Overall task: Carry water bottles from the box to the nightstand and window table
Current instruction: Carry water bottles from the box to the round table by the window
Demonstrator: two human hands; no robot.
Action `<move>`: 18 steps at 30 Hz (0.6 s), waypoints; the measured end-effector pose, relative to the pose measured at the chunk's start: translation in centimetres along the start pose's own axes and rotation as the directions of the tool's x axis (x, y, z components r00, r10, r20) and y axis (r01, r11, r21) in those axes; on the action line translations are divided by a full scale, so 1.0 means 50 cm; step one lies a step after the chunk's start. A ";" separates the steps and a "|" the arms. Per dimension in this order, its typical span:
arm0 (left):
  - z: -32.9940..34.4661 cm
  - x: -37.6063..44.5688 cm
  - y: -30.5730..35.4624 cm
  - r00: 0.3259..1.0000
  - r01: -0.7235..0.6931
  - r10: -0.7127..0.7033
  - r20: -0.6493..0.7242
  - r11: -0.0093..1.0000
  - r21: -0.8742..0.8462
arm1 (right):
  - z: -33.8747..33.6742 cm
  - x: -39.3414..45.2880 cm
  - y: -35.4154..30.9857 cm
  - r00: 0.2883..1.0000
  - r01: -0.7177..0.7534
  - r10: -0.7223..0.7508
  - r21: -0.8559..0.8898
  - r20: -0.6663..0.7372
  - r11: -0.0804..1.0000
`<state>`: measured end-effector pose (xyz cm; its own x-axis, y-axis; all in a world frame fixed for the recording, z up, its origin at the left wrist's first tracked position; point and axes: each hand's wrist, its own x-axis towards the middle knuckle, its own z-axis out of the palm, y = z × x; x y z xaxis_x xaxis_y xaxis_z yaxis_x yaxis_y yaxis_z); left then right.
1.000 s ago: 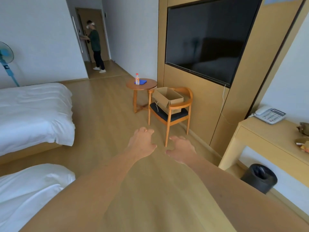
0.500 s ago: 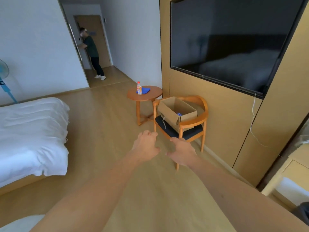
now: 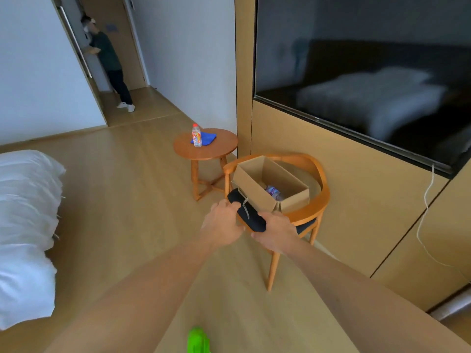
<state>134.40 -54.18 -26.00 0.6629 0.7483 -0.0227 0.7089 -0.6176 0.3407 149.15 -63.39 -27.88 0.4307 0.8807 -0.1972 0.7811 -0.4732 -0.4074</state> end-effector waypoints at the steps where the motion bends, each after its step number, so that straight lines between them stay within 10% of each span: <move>1: 0.004 0.047 -0.022 1.000 -0.012 0.012 0.004 1.000 -0.002 | 0.004 0.045 -0.006 1.000 -0.009 0.009 0.001 0.000 1.000; 18: 0.046 0.720 -0.248 0.950 -0.161 0.166 0.265 0.986 -0.039 | 0.023 0.631 -0.036 0.927 -0.374 0.368 0.104 0.068 0.922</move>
<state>150.03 -20.10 -33.19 0.8110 0.5446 -0.2138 0.5828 -0.7202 0.3764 160.82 -34.73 -34.41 0.6562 0.6438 -0.3935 0.5121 -0.7630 -0.3945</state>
